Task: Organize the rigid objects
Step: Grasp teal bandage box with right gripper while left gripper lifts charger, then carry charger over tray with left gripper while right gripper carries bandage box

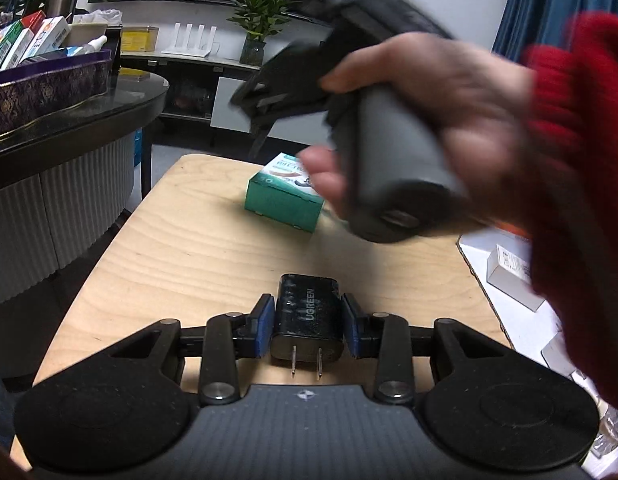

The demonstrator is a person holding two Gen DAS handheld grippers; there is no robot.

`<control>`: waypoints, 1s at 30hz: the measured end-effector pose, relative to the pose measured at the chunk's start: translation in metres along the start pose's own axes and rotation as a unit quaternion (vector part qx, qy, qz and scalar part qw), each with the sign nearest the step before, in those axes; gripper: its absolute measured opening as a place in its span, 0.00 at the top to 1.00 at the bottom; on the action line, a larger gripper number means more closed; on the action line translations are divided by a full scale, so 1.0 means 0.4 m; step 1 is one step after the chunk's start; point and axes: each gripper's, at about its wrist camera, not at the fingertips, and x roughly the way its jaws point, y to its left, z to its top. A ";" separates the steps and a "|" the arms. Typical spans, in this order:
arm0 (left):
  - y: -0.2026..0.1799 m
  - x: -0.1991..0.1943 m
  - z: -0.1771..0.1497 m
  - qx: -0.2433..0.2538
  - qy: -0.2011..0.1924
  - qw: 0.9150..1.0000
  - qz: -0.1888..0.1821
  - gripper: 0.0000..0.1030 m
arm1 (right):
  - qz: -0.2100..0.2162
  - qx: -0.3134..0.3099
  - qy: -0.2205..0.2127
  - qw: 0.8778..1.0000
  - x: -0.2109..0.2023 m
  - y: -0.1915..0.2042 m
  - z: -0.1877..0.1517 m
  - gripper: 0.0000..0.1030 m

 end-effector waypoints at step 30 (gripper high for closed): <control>-0.271 -0.186 -0.011 0.040 -0.027 0.997 -0.054 0.65 | -0.052 -0.095 -0.195 0.975 -0.679 -0.582 -0.413 0.19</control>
